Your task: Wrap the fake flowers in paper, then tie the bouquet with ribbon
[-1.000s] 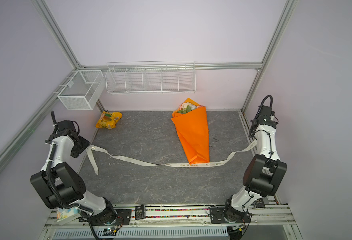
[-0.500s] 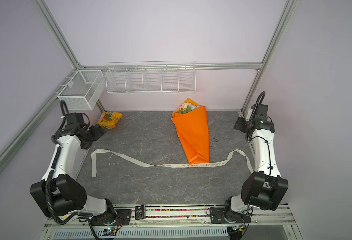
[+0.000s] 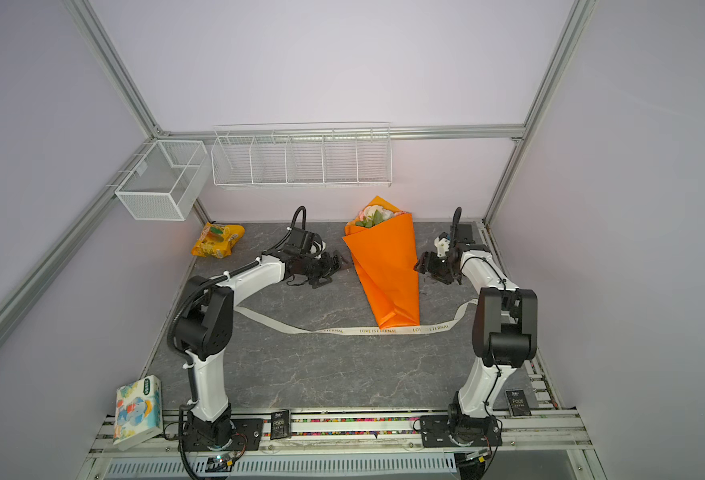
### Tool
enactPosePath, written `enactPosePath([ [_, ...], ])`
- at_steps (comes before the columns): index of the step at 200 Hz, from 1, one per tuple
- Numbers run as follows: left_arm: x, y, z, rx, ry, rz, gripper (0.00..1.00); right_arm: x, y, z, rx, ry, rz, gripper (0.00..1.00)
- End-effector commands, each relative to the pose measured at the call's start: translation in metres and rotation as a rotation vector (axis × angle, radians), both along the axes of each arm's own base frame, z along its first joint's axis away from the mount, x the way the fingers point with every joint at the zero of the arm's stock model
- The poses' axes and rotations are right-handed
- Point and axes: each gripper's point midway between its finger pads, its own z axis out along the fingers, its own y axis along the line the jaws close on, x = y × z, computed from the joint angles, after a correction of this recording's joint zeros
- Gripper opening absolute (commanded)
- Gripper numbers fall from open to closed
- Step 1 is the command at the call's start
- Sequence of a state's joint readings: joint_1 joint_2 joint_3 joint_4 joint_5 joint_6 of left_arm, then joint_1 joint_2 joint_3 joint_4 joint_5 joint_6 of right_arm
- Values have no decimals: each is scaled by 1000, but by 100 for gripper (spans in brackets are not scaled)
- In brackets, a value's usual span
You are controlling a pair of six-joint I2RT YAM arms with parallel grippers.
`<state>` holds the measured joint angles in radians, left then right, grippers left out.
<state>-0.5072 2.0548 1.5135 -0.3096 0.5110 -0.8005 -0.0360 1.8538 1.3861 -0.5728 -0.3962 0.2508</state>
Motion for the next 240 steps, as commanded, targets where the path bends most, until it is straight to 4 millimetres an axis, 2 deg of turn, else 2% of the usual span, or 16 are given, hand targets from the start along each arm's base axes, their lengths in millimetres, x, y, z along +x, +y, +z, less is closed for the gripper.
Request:
enactPosePath([
  [1, 30, -20, 18, -114, -27, 35, 98, 27, 7, 6, 49, -57, 22, 74],
  [46, 57, -40, -14, -142, 32, 59, 95, 62, 11, -24, 90, -23, 30, 74],
  [86, 66, -48, -47, -93, 88, 48, 88, 90, 12, -43, 103, -29, 36, 75],
  [101, 71, -52, -53, -97, 94, 46, 85, 96, 14, -52, 126, -25, 43, 75],
  [153, 85, -64, -75, -127, 118, 42, 72, 108, 28, -81, 234, -5, 72, 75],
  [184, 87, -73, -86, -152, 123, 42, 65, 110, 42, -88, 320, 8, 78, 76],
  [211, 91, -83, -88, -189, 123, 29, 56, 110, 59, -91, 405, 25, 108, 75],
  [235, 97, -87, -86, -201, 108, 24, 43, 112, 63, -90, 435, 22, 105, 71],
  [240, 98, -88, -85, -204, 105, 21, 38, 113, 63, -87, 437, 19, 103, 70],
])
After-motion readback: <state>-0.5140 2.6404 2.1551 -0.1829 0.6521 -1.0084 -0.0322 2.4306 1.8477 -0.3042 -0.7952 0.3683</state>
